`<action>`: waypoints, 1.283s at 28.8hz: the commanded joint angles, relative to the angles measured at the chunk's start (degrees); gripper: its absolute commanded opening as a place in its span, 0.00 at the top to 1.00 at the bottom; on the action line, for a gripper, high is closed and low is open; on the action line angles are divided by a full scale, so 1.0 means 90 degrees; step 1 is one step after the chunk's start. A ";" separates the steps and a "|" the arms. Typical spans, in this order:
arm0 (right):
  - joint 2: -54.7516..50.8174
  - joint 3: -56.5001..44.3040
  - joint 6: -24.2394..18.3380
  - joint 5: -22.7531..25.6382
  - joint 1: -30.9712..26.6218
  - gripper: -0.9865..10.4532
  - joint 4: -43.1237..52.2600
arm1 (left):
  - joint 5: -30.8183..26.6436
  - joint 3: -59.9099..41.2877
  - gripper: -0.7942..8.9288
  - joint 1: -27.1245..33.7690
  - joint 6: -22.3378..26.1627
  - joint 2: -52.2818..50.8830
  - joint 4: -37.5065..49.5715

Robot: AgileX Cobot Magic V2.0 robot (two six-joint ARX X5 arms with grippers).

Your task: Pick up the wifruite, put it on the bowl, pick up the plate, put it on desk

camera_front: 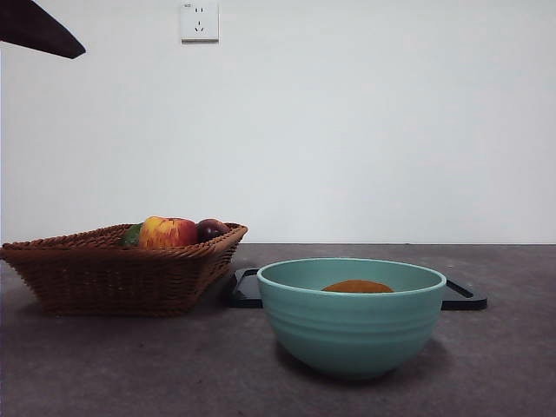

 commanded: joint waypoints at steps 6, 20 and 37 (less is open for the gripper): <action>0.0372 0.0085 0.0364 0.0019 0.0053 0.58 0.0061 | 0.0053 0.0063 0.53 -0.0036 0.0129 0.0027 0.0066; 0.1464 -0.1637 0.1642 0.0493 0.1083 0.60 0.2681 | 0.0051 0.0063 0.53 -0.0036 0.0151 0.0027 0.0107; 0.3422 -0.1814 0.1678 0.1846 0.1812 0.74 0.4316 | 0.0051 0.0063 0.53 -0.0036 0.0151 0.0027 0.0107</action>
